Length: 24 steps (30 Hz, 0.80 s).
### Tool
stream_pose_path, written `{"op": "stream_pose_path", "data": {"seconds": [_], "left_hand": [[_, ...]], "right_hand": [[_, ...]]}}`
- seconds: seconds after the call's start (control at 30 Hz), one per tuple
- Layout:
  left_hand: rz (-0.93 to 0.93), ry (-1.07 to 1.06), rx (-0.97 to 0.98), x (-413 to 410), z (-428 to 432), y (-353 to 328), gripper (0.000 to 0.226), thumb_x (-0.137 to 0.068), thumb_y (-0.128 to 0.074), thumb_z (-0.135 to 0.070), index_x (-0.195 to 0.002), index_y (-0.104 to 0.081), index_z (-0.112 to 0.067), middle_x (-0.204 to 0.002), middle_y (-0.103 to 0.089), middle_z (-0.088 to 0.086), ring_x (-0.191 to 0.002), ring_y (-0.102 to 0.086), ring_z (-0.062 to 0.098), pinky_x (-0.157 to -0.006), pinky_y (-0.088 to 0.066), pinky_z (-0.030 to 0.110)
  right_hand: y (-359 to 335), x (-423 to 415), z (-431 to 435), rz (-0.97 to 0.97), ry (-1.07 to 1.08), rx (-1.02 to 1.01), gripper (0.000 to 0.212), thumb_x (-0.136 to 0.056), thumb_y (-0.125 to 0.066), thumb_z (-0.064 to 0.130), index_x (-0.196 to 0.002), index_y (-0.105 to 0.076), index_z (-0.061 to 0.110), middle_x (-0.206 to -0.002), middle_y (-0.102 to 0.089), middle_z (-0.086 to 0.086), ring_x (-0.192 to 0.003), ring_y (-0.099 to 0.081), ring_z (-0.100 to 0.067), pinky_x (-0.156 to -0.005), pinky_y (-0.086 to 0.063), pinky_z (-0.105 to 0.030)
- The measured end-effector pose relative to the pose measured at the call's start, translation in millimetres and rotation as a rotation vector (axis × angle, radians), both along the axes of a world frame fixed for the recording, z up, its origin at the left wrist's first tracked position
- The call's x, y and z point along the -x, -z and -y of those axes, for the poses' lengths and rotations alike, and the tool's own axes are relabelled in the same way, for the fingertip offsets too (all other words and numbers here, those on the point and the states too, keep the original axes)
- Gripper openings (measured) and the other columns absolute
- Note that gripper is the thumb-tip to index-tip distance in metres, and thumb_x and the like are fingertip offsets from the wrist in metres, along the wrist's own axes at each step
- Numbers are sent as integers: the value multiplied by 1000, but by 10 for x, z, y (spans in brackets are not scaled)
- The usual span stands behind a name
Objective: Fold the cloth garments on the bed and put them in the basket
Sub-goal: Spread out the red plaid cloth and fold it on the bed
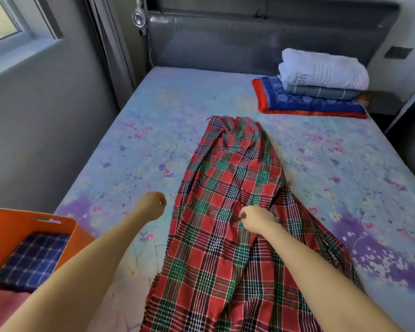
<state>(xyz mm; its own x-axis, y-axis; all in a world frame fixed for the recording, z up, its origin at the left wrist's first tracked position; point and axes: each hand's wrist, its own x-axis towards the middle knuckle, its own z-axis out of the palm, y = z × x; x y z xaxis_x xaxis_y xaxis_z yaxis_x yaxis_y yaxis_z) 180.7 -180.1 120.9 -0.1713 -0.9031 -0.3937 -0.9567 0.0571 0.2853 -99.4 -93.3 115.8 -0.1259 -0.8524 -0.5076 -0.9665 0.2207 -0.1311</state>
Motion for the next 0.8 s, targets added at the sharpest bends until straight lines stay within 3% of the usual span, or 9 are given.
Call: {"op": "stream_pose_path", "data": {"seconds": [0.07,0.13,0.2,0.3,0.4,0.47,0.57,0.67,0.8], "left_hand": [[-17,-64,5,77,253,199,17,-90,-45,-7,-87,-60,-16,-85,-55,5,-80,-56,25,-66,-41,28],[-35,-140,11,169,515,467,25,-89,-44,-6,-66,-42,-14,-65,-41,5,-58,-37,21,-56,-30,29],[-77,-193,29,296,837,789,30,-89,-44,-7,-61,-34,-12,-58,-34,6,-53,-27,18,-53,-23,28],[-114,-261,23,569,1389,1262,28,-89,-44,-5,-62,-39,-10,-58,-40,7,-51,-30,19,-51,-23,27],[-130,-322,21,834,1903,1768,36,-88,-44,-2,-56,-29,-10,-52,-33,7,-47,-31,20,-49,-20,28],[-137,-344,21,956,2167,2043,27,-90,-46,-5,-63,-43,-7,-63,-53,16,-61,-56,30,-55,-35,30],[-150,-382,12,1088,2533,2431,26,-95,-48,-18,-107,-58,3,-103,-64,23,-87,-60,34,-75,-45,35],[-178,-420,40,1149,2784,2704,34,-94,-53,-27,-107,-57,4,-97,-65,21,-89,-60,36,-76,-49,36],[-283,-360,26,1227,3049,2864,22,-90,-61,-28,-98,-62,-7,-88,-64,8,-76,-57,24,-66,-40,26]], "right_hand": [[155,10,295,29,60,30,26,-95,-45,14,-115,-59,21,-114,-63,-1,-96,-61,-22,-70,-48,-30],[365,70,610,57,111,80,23,-95,-47,13,-113,-61,16,-112,-63,-3,-96,-60,-22,-72,-47,-30],[632,196,971,39,150,134,23,-94,-49,13,-115,-60,14,-111,-60,-3,-92,-59,-21,-70,-46,-30],[1094,456,1513,42,181,134,28,-94,-52,18,-122,-56,14,-118,-54,-4,-85,-56,-18,-69,-47,-28],[1568,706,1957,65,211,67,33,-95,-52,24,-127,-51,14,-125,-50,-5,-91,-58,-20,-69,-45,-29],[1843,810,2160,74,236,67,33,-96,-51,25,-126,-52,14,-126,-51,-4,-98,-59,-22,-78,-47,-31],[2213,774,2486,138,278,150,33,-96,-50,29,-126,-53,13,-124,-54,-2,-100,-59,-19,-85,-47,-30],[2431,525,2806,153,227,214,46,-95,-47,46,-126,-54,13,-124,-57,-1,-106,-58,-20,-86,-49,-32],[2632,107,3285,-73,236,177,73,-83,-40,73,-111,-58,9,-114,-58,-7,-105,-56,-27,-69,-46,-32]]}}
